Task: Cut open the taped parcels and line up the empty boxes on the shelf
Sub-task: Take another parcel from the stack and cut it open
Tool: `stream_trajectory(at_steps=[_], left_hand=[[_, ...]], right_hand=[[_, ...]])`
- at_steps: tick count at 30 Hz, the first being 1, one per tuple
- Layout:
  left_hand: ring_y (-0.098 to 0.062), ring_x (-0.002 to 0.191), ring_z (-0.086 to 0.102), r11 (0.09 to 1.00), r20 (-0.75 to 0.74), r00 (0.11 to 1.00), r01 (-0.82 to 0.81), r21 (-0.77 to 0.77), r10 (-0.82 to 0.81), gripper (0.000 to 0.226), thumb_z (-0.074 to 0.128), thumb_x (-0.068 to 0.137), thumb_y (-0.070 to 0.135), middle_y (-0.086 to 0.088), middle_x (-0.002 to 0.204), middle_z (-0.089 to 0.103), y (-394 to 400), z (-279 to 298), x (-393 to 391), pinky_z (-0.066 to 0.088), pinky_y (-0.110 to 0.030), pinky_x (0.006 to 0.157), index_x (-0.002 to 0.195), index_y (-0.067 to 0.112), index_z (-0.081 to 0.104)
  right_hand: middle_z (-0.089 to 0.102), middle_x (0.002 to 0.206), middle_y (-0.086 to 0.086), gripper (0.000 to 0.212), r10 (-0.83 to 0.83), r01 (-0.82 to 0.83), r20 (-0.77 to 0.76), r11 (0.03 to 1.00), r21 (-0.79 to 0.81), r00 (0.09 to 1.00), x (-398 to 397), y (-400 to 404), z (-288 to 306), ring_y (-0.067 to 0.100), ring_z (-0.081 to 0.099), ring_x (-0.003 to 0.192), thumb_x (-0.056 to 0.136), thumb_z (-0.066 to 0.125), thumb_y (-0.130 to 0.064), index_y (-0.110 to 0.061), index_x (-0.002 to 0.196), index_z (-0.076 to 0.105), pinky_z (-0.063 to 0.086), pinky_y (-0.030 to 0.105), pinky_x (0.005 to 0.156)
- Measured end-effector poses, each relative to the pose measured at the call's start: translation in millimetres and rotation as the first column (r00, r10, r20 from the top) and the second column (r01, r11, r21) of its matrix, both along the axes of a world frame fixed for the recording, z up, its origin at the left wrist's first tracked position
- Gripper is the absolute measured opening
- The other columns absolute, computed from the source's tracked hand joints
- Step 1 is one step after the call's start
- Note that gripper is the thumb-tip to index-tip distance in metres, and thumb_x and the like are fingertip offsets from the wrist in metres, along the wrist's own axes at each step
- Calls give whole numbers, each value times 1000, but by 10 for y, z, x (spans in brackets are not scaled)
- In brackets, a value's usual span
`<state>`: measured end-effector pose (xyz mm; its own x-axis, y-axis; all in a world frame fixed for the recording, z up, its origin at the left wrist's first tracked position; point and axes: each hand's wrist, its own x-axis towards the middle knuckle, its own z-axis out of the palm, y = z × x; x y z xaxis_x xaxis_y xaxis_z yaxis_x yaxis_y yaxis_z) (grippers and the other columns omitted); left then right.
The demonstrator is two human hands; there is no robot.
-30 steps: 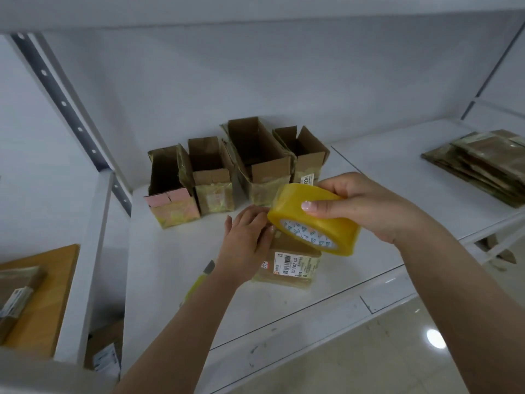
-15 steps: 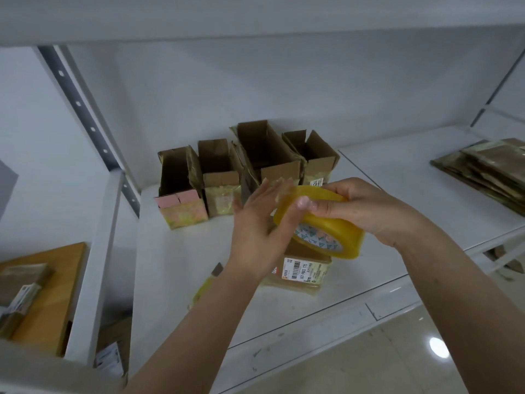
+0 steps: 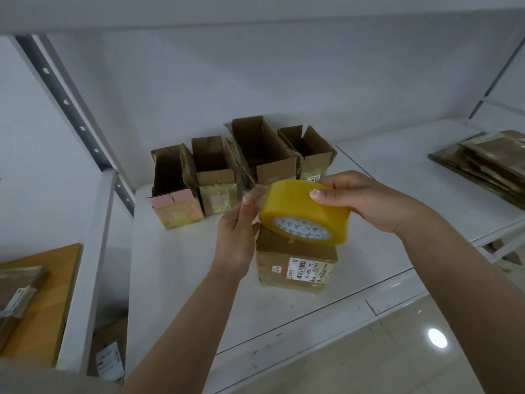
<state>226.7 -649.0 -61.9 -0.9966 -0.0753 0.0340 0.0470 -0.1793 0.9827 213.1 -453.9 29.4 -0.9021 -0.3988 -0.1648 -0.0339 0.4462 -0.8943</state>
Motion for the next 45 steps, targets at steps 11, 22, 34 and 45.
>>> stream_trajectory(at_steps=[11, 22, 34, 45], left_hand=[[-1, 103, 65, 996, 34, 995, -91, 6, 91, 33, 37, 104, 32, 10, 106, 70, 92, -151, -80, 52, -14, 84, 117, 22, 65], [-13, 99, 70, 998, 161, 985, -64, -23, 66, 31, 42, 105, 30, 2, 102, 76, 130, -338, -51, 57, -24, 80, 115, 20, 69], [-23, 99, 70, 990, 284, 951, -139, 28, 125, 38, 34, 107, 25, -6, 102, 75, 171, -493, 36, 56, -39, 90, 106, 16, 71], [-14, 61, 71, 986, 527, 849, -109, 124, 28, 33, 50, 101, 35, -4, 75, 74, 131, -470, 48, 50, -20, 46, 91, 10, 69]], right_hand=[[75, 75, 10, 87, -137, 155, -88, 960, 234, 987, -163, -16, 134, 30, 73, 74, 45, 60, -76, -1, 87, 74, 56, 40, 79], [73, 73, 13, 96, -120, 151, -118, 939, 309, 986, -200, 13, 145, 32, 72, 74, 44, 58, -82, 4, 84, 70, 55, 41, 81], [73, 73, 10, 63, -33, 69, -100, 920, 385, 994, -258, -247, 192, 27, 73, 72, 78, 57, -70, -9, 71, 70, 54, 32, 72], [70, 69, 12, 59, -94, 164, -222, 932, 323, 970, -244, -323, 126, 23, 68, 61, 81, 65, -63, -4, 70, 69, 50, 29, 63]])
